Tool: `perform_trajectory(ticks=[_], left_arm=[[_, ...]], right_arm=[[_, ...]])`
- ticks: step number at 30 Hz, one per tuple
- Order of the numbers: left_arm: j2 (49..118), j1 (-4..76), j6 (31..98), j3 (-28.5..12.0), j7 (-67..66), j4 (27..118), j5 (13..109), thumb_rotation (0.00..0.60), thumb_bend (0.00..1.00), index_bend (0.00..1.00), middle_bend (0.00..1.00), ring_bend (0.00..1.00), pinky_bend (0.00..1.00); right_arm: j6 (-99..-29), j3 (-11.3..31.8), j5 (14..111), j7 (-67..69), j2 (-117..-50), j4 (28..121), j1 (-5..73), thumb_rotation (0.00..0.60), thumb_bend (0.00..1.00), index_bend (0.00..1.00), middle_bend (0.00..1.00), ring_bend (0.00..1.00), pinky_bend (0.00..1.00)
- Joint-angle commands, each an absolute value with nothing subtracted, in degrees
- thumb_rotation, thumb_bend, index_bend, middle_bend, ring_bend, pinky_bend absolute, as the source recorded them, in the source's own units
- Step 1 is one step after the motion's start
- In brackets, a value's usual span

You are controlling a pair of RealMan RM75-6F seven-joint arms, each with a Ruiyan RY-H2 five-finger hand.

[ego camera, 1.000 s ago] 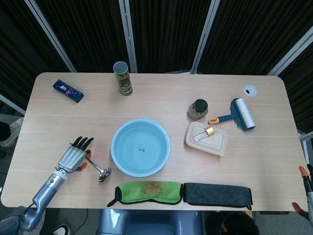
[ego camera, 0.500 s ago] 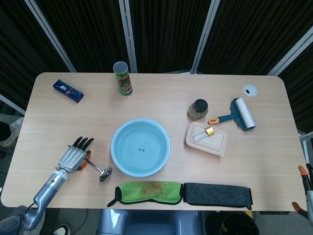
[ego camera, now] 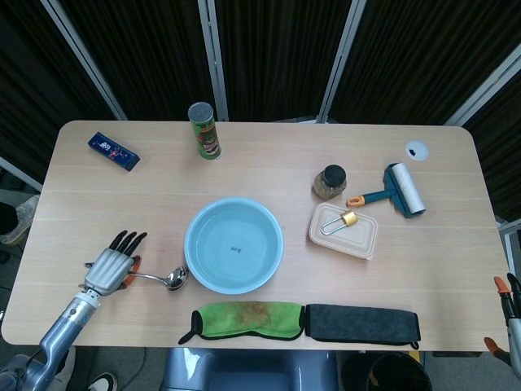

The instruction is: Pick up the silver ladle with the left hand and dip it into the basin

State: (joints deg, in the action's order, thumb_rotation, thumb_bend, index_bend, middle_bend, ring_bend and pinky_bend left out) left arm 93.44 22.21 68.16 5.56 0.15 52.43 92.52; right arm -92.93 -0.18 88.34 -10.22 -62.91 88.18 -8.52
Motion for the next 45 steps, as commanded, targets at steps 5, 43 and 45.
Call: perform_trajectory(ticks=[5,43,45], left_arm=[[85.7,18.9,78.5,7.8,-1.5,63.2,97.4,0.600,0.67,0.69,0.00,0.00,0.00],[75.5,24.5,78.1,2.3,-7.3,85.4,101.8,0.600,0.78,0.74,0.00,0.00,0.00],[76.7,26.0,75.4,0.5,-8.2,85.1,99.5,0.600,0.78,0.74,0.00,0.00,0.00]], right_arm=[[-93.7,-0.8,89.6,-10.0,-62.9,88.3,-8.8,0.600,0.00,0.00,0.00,0.00,0.00],[-96.4,-1.0,90.6,-4.5,-60.9,88.6,-10.2,0.600,0.00,0.00,0.00,0.00,0.00],[-96.1,-0.7,90.0,-4.0,-60.8,88.6,-10.1,0.600,0.00,0.00,0.00,0.00,0.00]])
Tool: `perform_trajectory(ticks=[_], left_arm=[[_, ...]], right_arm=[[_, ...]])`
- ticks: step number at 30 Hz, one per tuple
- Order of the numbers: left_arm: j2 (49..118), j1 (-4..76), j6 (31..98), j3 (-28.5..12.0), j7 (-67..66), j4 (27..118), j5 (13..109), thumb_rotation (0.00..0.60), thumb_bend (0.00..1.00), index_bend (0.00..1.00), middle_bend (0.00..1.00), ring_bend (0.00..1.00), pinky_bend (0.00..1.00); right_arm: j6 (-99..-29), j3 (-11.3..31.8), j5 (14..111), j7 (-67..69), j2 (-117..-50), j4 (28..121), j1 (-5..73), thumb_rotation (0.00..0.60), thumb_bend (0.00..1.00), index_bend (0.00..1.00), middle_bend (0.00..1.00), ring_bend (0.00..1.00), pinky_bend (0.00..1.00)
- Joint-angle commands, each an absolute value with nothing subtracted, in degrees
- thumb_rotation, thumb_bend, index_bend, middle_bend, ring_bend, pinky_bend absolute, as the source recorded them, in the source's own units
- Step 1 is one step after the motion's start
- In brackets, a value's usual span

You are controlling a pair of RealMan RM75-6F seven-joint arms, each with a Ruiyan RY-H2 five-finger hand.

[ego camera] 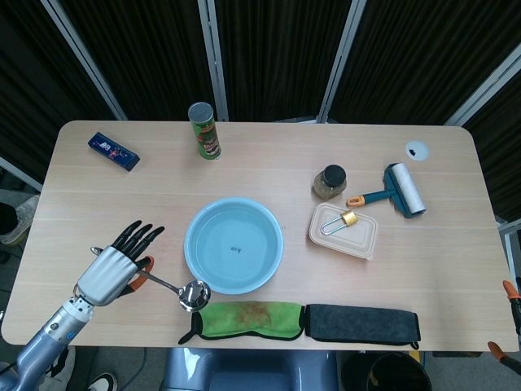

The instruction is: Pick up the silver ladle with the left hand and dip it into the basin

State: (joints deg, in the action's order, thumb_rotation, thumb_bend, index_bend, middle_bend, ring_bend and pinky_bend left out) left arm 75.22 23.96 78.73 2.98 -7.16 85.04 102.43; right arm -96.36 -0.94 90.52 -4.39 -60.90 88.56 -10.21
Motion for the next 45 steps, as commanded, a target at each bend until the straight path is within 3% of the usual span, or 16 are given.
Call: perform_trajectory(ticks=[1,22,45], left_arm=[[77.1,26.3,74.9,0.1,-8.4,85.1,99.0,0.600,0.79,0.74,0.00,0.00,0.00],[90.5,35.9,61.8,-7.1,-14.7,77.9,88.3,0.600,0.81,0.74,0.00,0.00,0.00],[98.4,38.7,58.7,-7.1,-16.3,71.7,82.7,0.600,0.80,0.74,0.00,0.00,0.00]], right_arm=[[-95.9,-0.7,89.8,-3.9,-60.8,88.5,-10.1,0.600,0.00,0.00,0.00,0.00,0.00],[-91.2,0.8,85.3,-2.9,-59.9,89.0,-8.3,0.600,0.00,0.00,0.00,0.00,0.00],[-90.8,1.0,84.6,-0.9,-59.2,88.5,-8.2,0.600,0.00,0.00,0.00,0.00,0.00]])
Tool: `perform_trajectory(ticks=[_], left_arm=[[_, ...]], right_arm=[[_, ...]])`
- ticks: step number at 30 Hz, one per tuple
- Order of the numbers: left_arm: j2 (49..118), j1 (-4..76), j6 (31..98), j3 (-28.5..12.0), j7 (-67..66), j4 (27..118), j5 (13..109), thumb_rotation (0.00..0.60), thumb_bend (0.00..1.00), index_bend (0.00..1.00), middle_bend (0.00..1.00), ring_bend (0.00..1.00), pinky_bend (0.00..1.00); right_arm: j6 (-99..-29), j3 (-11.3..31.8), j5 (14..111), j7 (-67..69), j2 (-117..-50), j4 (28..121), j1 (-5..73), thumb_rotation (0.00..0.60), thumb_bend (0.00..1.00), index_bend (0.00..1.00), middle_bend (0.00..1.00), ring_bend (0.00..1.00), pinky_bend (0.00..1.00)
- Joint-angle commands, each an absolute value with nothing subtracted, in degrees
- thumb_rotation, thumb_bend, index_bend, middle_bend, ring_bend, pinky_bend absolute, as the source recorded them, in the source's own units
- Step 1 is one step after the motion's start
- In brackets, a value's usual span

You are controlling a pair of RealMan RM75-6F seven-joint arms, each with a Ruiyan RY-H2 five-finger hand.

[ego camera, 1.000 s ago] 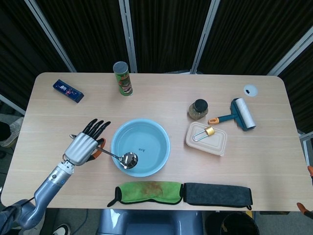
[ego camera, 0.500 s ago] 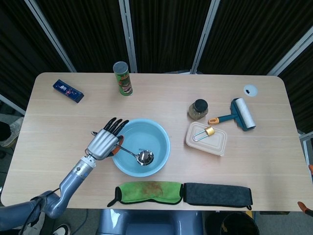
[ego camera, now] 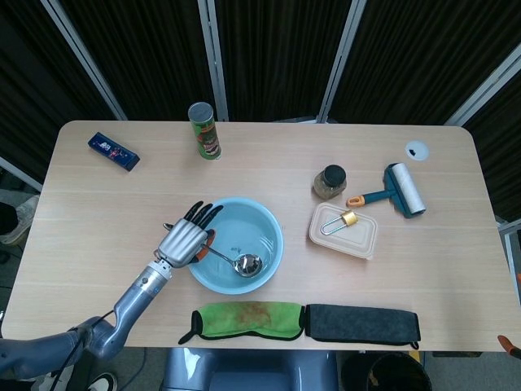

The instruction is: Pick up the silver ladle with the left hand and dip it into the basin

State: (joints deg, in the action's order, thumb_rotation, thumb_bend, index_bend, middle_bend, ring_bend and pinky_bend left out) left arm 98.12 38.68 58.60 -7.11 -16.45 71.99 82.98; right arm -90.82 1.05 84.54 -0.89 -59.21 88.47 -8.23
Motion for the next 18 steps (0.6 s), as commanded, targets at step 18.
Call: perform_trajectory(ticks=[18], left_arm=[[94.4,38.0,61.0,-6.5,-20.1,74.8,82.1,0.600,0.80,0.73,0.00,0.00,0.00]], right_arm=[[-94.0,2.1,83.2,1.7,-58.5,88.0,-10.1,0.600,0.00,0.00,0.00,0.00,0.00]])
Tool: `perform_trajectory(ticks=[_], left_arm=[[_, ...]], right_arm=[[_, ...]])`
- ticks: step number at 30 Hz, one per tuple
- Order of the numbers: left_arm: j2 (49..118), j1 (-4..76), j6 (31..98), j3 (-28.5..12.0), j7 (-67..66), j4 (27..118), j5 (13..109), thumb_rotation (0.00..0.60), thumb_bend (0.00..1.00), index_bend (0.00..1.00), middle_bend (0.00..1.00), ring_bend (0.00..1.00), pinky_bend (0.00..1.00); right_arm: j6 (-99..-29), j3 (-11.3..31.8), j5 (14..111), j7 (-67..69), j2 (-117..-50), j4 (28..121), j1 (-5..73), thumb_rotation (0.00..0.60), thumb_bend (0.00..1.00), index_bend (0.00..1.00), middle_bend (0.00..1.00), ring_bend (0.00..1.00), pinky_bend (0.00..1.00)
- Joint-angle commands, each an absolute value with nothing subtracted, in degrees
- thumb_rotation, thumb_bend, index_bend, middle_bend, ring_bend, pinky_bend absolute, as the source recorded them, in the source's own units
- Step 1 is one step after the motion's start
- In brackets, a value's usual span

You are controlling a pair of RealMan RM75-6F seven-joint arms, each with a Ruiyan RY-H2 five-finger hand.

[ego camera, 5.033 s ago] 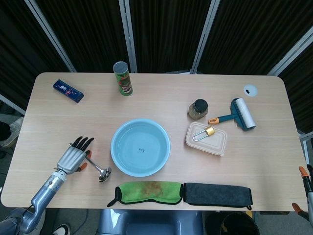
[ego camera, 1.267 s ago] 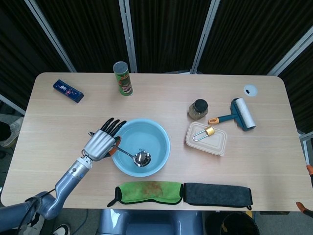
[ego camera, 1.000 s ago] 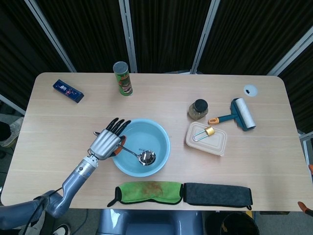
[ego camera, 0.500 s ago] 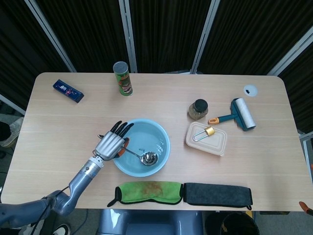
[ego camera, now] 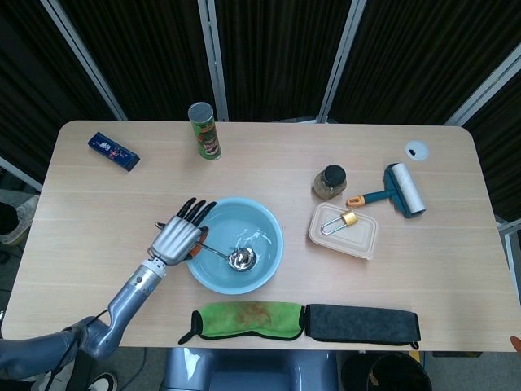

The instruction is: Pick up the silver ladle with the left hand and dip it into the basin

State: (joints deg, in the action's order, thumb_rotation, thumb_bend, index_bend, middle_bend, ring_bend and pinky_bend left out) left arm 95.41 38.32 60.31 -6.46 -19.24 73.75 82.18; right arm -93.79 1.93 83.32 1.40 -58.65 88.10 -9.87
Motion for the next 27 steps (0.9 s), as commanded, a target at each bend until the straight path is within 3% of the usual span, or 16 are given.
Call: perform_trajectory(ticks=[1,25,26,27], left_arm=[[93.7,37.9,61.6,-6.6,-20.8,75.5,82.4,0.600,0.80,0.73,0.00,0.00,0.00],[83.1,36.5,67.0,-7.0,-29.9,89.6,84.0,0.600,0.80,0.73,0.00,0.00,0.00],[82.9,36.3,67.0,-7.0,-30.0,90.0,83.8,0.600,0.80,0.73,0.00,0.00,0.00],[82.7,36.2,67.0,-6.9,-30.1,90.3,83.6,0.600,0.80,0.73,0.00,0.00,0.00]], right_arm=[[-96.0,2.7,82.8,1.0,-58.1,87.4,-10.8,0.600,0.00,0.00,0.00,0.00,0.00],[-93.4,1.7,84.3,2.6,-58.2,87.9,-9.9,0.600,0.00,0.00,0.00,0.00,0.00],[-98.4,1.9,84.3,3.7,-53.9,88.4,-12.7,0.600,0.00,0.00,0.00,0.00,0.00],[-94.7,1.2,84.9,2.0,-56.8,87.8,-10.9,0.600,0.00,0.00,0.00,0.00,0.00]])
